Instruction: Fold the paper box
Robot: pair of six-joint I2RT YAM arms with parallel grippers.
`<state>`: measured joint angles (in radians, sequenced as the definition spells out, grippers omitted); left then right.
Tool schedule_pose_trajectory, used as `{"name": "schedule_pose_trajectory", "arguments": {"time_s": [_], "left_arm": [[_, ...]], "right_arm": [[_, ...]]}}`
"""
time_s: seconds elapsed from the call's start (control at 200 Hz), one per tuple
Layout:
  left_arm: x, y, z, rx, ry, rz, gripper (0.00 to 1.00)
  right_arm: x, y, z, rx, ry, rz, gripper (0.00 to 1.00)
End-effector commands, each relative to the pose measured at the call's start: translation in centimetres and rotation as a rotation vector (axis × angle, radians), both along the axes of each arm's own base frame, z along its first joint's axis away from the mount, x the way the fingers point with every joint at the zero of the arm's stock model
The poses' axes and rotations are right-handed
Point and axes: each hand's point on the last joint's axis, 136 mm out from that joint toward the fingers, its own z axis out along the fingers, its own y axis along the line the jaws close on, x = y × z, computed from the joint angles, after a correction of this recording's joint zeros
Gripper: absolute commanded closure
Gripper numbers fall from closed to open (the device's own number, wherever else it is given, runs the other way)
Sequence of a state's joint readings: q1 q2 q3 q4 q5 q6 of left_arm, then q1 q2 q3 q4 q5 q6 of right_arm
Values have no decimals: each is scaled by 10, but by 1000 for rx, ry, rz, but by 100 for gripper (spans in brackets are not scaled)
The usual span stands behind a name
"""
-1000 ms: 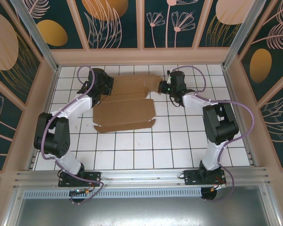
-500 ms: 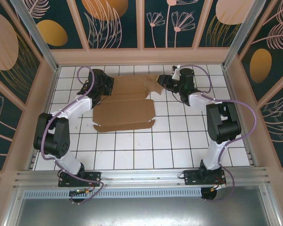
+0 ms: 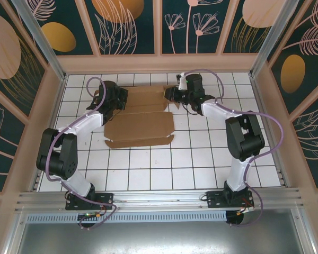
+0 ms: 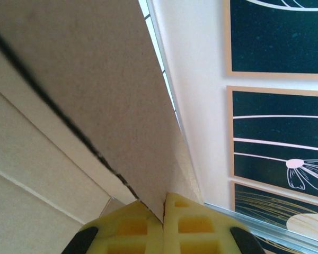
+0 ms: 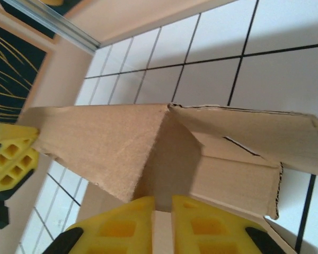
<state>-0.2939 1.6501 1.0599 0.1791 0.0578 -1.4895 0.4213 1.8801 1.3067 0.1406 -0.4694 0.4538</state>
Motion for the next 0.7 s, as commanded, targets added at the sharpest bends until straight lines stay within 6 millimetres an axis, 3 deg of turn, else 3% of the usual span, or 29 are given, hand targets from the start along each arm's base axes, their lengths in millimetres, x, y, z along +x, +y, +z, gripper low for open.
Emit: {"name": "schedule_pose_trajectory", "arguments": {"time_s": [0.0, 0.16, 0.285, 0.39, 0.525, 0.631, 0.646, 0.691], "left_arm": [[-8, 7, -24, 52, 55, 5, 100], [5, 8, -21, 88, 46, 15, 100], [11, 7, -15, 89, 28, 15, 100], [11, 5, -15, 80, 22, 9, 100], [8, 4, -20, 70, 25, 4, 100], [7, 3, -21, 62, 26, -1, 100], [8, 2, -32, 69, 48, -2, 100], [8, 3, -34, 70, 52, -3, 100]], "right_arm": [[3, -2, 6, -70, -42, 8, 82], [-14, -12, 61, 14, -158, 60, 76], [-13, -52, 84, 16, -231, -30, 75], [1, -97, 69, -110, -246, -188, 78], [19, -147, 32, -332, -306, -324, 80], [22, -147, 13, -404, -417, -252, 84], [22, -145, 9, -415, -433, -232, 84], [21, -137, 3, -445, -481, -172, 85]]}}
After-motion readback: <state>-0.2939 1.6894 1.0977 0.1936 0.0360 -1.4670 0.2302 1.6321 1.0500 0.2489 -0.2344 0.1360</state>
